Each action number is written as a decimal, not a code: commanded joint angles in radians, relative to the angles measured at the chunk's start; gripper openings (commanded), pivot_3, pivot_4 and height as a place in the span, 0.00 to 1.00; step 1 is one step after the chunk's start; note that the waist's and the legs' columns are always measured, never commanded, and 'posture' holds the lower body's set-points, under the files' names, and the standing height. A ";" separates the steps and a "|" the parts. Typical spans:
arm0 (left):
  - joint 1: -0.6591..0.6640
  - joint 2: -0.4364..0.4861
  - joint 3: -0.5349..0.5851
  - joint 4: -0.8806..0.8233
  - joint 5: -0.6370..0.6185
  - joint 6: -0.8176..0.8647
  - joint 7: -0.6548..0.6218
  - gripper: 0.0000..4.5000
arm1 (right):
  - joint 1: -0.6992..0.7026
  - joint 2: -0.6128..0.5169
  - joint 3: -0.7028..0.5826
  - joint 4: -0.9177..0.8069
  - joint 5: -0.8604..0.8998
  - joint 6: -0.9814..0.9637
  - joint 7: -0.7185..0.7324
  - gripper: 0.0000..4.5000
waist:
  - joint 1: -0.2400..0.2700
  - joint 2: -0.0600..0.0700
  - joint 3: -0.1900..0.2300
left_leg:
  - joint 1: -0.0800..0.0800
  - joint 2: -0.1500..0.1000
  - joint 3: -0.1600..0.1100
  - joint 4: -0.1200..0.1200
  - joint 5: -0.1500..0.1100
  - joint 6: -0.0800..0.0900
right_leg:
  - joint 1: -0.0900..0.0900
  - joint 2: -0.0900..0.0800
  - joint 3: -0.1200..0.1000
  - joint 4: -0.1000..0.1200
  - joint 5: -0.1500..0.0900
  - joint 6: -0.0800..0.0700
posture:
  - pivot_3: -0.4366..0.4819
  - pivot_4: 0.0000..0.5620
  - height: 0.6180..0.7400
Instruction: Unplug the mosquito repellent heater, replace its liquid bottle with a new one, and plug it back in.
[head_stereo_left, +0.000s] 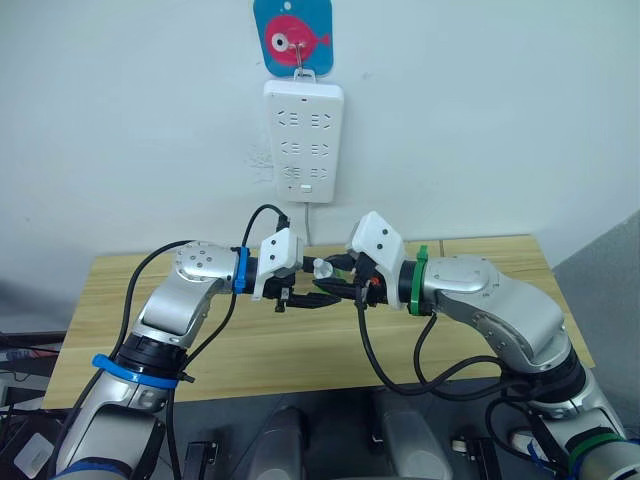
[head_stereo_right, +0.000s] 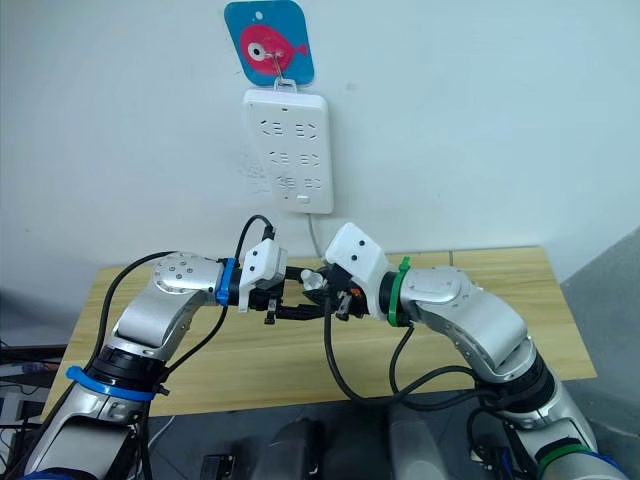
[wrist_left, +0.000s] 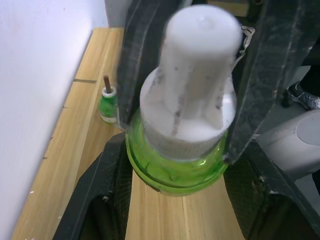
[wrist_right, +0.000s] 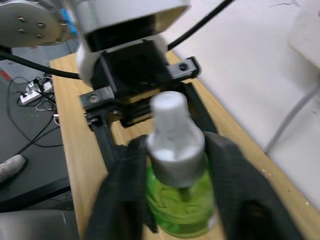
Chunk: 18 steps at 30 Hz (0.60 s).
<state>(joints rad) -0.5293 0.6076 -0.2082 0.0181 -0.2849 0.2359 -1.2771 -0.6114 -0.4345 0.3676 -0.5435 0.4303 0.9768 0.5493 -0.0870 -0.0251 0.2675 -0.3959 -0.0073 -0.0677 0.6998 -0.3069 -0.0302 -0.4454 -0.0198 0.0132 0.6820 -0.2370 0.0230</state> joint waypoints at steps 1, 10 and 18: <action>-0.015 -0.012 0.016 -0.024 -0.023 -0.013 -0.003 0.49 | -0.008 0.001 -0.011 -0.016 -0.015 -0.028 0.004 0.24 | 0.000 0.000 0.000 | 0.000 0.000 0.000 0.000 0.000 0.000 | 0.000 0.000 0.000 0.000 0.000 0.000 | 0.31 0.33 0.92; -0.009 -0.043 0.085 0.013 -0.082 -0.028 -0.004 0.84 | 0.012 0.015 -0.103 -0.030 0.006 -0.069 0.013 0.24 | 0.000 0.000 -0.003 | 0.000 0.000 0.000 0.000 0.000 0.000 | 0.000 0.000 0.000 0.000 0.000 0.000 | 0.30 0.32 0.92; 0.046 -0.090 0.149 -0.056 -0.167 0.139 0.144 1.00 | 0.035 0.042 -0.268 -0.062 0.105 -0.006 -0.018 0.24 | 0.000 0.000 -0.015 | 0.000 0.000 0.000 0.000 0.000 0.000 | 0.000 0.000 0.001 0.000 0.000 0.000 | 0.29 0.31 0.92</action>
<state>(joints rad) -0.4877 0.5274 -0.0740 0.0313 -0.4094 0.3304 -1.1598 -0.5775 -0.3988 0.1374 -0.5523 0.4984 0.9566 0.5393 -0.0872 -0.0253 0.2523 -0.3961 -0.0075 -0.0675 0.7000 -0.3068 -0.0304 -0.4453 -0.0203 0.0140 0.6817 -0.2366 0.0233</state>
